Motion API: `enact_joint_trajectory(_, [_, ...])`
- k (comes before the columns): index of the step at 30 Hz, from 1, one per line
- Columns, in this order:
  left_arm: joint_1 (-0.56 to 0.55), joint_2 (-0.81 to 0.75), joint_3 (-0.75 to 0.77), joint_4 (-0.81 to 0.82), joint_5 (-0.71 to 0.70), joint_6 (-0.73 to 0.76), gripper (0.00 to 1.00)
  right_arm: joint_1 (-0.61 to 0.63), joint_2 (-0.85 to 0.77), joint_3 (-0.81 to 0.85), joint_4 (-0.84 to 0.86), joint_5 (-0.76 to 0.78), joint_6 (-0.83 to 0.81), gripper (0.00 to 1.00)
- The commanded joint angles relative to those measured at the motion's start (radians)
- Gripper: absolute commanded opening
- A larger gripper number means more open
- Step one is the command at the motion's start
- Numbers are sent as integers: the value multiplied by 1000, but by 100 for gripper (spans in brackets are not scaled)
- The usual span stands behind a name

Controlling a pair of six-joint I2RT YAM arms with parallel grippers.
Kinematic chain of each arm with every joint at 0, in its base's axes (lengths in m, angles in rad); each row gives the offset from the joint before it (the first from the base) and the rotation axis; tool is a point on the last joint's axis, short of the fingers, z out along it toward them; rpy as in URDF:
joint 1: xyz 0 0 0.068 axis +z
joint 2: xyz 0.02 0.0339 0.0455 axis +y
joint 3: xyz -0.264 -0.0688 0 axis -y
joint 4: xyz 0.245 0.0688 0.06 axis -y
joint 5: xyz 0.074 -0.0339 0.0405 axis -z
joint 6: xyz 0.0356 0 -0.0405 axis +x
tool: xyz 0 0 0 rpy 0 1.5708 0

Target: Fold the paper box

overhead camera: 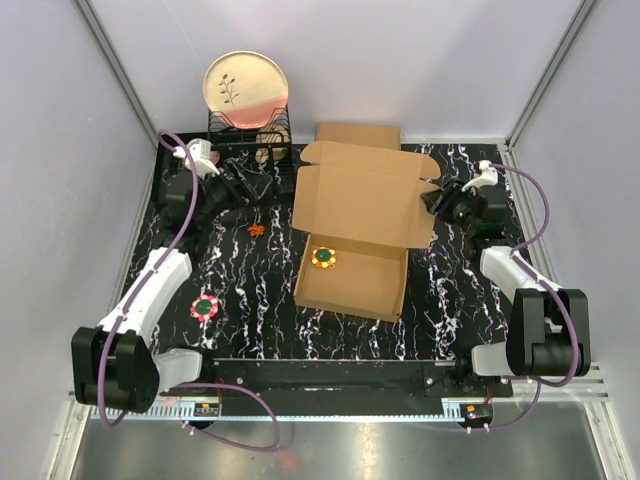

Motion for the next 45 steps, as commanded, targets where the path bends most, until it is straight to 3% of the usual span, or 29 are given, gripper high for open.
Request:
enact_joint_trajectory(1, [9, 43, 44, 77, 49, -7, 82, -3, -1, 38, 105, -38, 13, 50])
enact_joint_trajectory(10, [11, 134, 87, 116, 99, 12, 82, -3, -1, 42, 131, -81, 4, 22])
enact_joint_trajectory(15, [11, 200, 127, 129, 158, 41, 82, -3, -11, 36, 142, -101, 4, 15])
enact_joint_trajectory(27, [14, 389, 201, 205, 289, 61, 82, 5, -63, 9, 114, -100, -11, 11])
enact_joint_trajectory(35, [-3, 444, 170, 325, 259, 38, 79, 14, -67, 4, 113, -101, -13, 11])
enact_joint_trajectory(45, [-72, 505, 241, 281, 199, 150, 76, 41, -68, -25, 131, -109, 7, 9])
